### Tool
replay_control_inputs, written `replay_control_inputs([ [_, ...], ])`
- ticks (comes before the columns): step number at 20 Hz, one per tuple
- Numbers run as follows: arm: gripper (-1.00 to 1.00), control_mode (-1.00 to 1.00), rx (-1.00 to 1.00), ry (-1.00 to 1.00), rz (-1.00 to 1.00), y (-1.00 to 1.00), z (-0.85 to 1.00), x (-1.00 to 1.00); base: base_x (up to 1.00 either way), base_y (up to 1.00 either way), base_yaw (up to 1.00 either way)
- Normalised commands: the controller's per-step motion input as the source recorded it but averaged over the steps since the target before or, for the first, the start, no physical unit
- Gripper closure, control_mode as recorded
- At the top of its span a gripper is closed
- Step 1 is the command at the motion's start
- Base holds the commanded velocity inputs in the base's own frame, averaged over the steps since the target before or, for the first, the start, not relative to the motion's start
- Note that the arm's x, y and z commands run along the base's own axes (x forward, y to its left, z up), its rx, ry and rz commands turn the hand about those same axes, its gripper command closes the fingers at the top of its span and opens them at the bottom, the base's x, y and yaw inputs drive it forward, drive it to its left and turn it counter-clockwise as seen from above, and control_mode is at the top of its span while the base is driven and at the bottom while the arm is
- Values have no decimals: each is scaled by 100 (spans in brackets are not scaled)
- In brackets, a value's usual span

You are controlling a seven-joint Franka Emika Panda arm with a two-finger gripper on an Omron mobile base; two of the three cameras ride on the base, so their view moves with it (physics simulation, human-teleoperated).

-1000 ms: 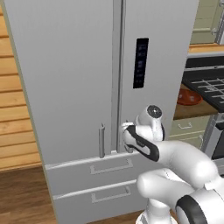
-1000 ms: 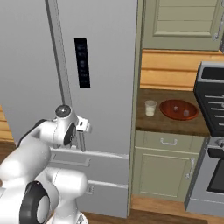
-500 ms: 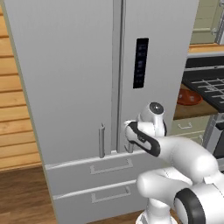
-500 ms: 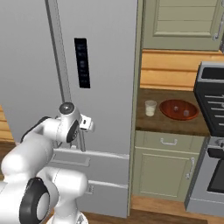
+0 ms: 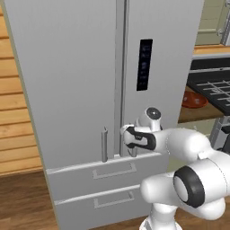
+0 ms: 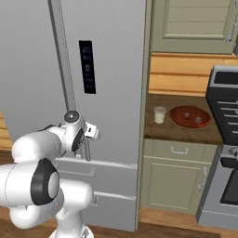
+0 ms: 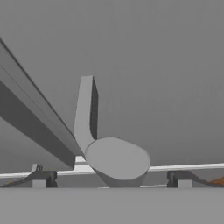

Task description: Grab a lemon wedge from the fridge and one ice cube from the ice bowl, and put them in the glass of lemonade.

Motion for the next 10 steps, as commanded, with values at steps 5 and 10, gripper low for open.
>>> replay_control_inputs([
  [5,-100,-100,0,0,0,4,-10,17,0,0,0],
  [10,-100,-100,0,0,0,0,-5,23,0,0,0],
])
